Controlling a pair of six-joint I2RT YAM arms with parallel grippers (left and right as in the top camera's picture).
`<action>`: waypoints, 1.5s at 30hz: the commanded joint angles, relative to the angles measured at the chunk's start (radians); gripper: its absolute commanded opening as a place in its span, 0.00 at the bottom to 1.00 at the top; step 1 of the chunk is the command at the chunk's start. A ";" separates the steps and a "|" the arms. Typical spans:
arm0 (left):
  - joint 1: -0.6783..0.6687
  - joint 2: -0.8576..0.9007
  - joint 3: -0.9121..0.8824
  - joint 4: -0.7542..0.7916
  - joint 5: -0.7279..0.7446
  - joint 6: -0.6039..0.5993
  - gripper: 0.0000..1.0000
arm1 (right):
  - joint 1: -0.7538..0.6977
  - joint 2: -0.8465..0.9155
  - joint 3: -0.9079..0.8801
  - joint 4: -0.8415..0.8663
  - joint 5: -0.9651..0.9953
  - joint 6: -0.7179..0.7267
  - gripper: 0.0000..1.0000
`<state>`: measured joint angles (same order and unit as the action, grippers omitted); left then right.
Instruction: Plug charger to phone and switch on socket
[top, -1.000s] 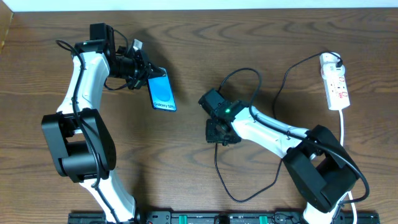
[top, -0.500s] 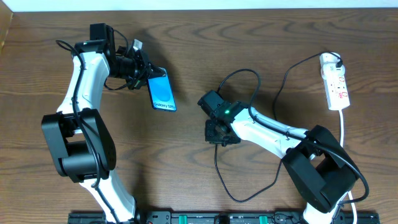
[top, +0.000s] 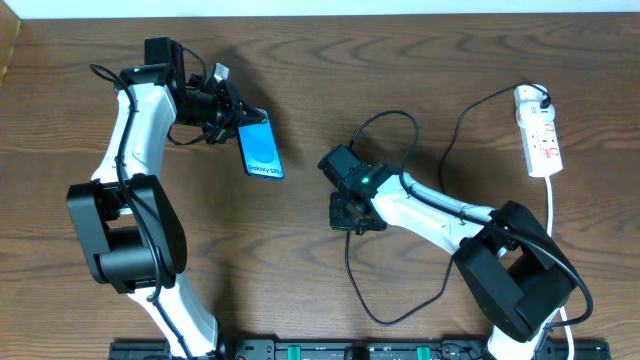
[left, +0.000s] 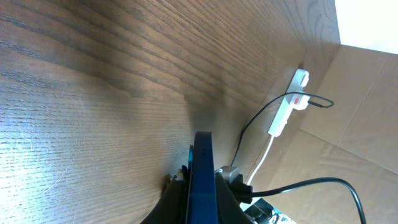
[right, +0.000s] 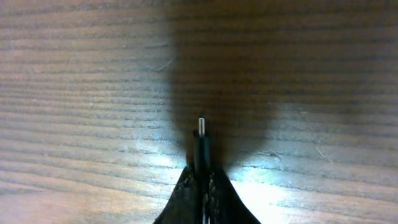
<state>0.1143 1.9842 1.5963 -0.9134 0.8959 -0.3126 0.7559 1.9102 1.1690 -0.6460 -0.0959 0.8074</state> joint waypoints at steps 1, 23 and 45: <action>0.002 -0.025 0.010 -0.005 0.034 0.014 0.07 | -0.016 0.006 -0.009 0.001 0.019 0.000 0.01; 0.002 -0.025 0.010 0.512 0.493 -0.131 0.07 | -0.422 0.005 0.023 0.767 -1.270 -0.138 0.01; -0.044 -0.025 0.010 1.482 0.220 -0.939 0.07 | -0.418 0.005 0.023 1.410 -1.172 0.286 0.01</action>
<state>0.0933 1.9835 1.5898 0.5545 1.1618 -1.1984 0.3370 1.9171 1.1831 0.6964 -1.3334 0.9512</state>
